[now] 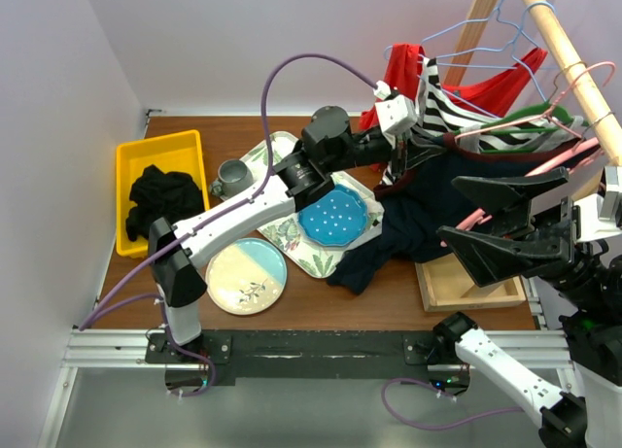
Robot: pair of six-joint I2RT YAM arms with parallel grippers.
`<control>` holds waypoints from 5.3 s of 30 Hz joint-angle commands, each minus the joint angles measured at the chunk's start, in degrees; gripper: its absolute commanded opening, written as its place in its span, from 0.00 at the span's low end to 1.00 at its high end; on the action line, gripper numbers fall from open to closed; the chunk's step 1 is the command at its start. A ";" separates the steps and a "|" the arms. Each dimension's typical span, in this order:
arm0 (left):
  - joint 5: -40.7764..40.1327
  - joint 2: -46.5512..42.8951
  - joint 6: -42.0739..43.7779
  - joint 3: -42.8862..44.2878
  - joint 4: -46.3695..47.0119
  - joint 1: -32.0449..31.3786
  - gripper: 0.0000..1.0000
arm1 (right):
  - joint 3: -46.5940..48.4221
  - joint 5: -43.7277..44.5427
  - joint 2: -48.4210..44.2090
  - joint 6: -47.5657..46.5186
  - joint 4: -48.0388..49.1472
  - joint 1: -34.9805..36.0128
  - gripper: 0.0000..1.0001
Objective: Remove the tank top from the hanger
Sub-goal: Pick up the hanger from the clothesline, then place the tank top in the bin.
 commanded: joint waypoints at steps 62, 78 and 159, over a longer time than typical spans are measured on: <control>-10.70 -47.20 -6.56 -46.09 5.23 6.03 0.00 | 9.66 21.77 12.71 -5.97 -9.90 0.11 0.75; -7.89 -52.04 -9.72 -48.90 3.02 6.03 0.00 | 5.62 22.56 18.69 -8.79 -5.69 0.11 0.55; -62.81 -71.37 -6.12 -45.30 -32.57 6.03 0.00 | -0.71 24.06 12.37 -7.03 2.49 0.11 0.00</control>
